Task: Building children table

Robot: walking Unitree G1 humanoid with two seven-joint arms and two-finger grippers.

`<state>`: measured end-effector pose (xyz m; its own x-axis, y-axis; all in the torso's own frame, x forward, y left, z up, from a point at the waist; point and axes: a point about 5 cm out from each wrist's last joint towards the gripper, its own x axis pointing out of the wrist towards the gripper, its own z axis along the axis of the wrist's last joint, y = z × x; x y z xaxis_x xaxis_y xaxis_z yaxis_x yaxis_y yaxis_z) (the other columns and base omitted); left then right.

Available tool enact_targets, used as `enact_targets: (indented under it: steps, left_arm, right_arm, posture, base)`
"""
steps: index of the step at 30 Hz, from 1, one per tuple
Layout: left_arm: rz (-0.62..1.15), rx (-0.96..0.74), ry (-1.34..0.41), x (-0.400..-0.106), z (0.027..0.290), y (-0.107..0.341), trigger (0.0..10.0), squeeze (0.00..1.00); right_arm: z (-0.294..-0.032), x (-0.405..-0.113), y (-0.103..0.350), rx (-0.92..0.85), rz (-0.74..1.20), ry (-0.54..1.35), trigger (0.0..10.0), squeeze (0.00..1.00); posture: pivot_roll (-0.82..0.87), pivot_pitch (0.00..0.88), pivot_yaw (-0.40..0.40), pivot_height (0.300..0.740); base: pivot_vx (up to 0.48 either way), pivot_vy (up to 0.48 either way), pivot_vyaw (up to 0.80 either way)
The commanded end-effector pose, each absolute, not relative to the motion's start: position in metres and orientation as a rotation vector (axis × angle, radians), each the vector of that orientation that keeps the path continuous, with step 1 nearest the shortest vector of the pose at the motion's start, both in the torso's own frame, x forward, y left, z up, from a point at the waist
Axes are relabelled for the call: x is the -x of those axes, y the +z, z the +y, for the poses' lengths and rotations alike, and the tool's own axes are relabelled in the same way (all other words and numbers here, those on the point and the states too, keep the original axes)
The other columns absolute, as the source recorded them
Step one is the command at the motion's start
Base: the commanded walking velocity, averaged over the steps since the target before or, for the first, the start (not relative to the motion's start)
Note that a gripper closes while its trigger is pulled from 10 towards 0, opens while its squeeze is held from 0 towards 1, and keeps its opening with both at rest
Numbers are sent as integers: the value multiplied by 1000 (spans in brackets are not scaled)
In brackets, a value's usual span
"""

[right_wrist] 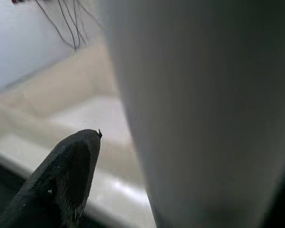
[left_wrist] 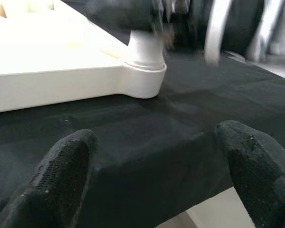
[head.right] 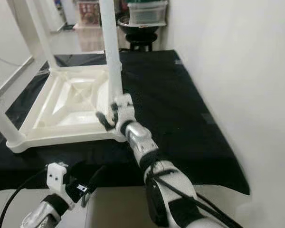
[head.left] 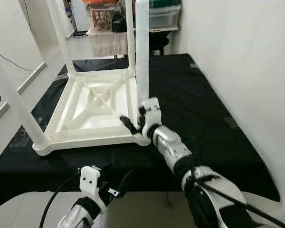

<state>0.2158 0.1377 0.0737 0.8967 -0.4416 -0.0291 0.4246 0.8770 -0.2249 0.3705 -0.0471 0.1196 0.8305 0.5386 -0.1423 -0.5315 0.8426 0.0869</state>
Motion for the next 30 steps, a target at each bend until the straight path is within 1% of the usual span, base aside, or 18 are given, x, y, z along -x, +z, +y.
enact_targets:
  steps: [1,4,10,12,13,14,16,17,18,19,20,21,23,27,30]
  left_arm:
    - [77,223,-422,-216,145,74,10000,0]
    - [64,222,-397,-221,150,77,10000,0]
    - [34,227,-341,-228,159,82,10000,0]
    - [-10,246,-267,-235,168,90,10000,0]
    - [-10,246,-267,-235,168,90,10000,0]
    - [-28,256,-230,-238,172,94,10000,0]
    - [-63,277,-105,-241,187,102,10000,0]
    - [-84,279,-45,-242,194,107,10000,0]
    - [-84,279,-45,-242,194,107,10000,0]
    - [-100,285,-2,-241,200,111,10000,0]
    - [-100,285,-2,-241,200,111,10000,0]
    - [-117,288,31,-239,204,114,10000,0]
    - [-125,273,75,-237,210,118,10000,0]
    - [-108,224,129,-235,215,117,10000,0]
    - [-64,194,171,-228,218,112,10000,0]
  right_arm:
    - [-46,-364,109,-62,188,584,10000,0]
    - [-50,-357,98,-88,200,570,10000,0]
    - [-48,-352,95,-111,189,611,10000,0]
    - [-52,-351,95,-90,173,630,10000,0]
    - [-52,-351,95,-90,173,630,10000,0]
    - [-56,-352,95,-74,166,630,10000,0]
    - [-74,-356,98,-10,144,599,10000,0]
    - [-88,-359,101,13,135,568,10000,0]
    - [-88,-359,101,13,135,568,10000,0]
    - [-100,-361,103,27,129,541,10000,0]
    - [-100,-361,103,27,129,541,10000,0]
    - [-114,-363,105,37,122,514,10000,0]
    - [-132,-365,109,47,117,482,10000,0]
    - [-141,-364,112,47,107,487,10000,0]
    - [-147,-359,114,48,87,514,10000,0]
  posture:
    - [39,0,29,740]
    - [22,0,39,740]
    - [5,0,47,740]
    - [-3,0,48,740]
    - [-3,0,48,740]
    - [-3,0,48,740]
    - [-10,0,47,740]
    - [-12,0,45,740]
    - [-12,0,45,740]
    - [-13,0,45,740]
    - [-13,0,45,740]
    - [-17,0,41,740]
    - [-21,0,36,740]
    - [-24,0,39,740]
    - [-28,0,36,740]
  base:
    - [0,0,0]
    - [0,0,0]
    - [0,0,0]
    - [0,0,0]
    - [0,0,0]
    - [0,0,0]
    - [0,0,0]
    - [0,0,0]
    - [0,0,0]
    - [0,0,0]
    - [0,0,0]
    - [0,0,0]
    - [0,0,0]
    - [0,0,0]
    - [0,0,0]
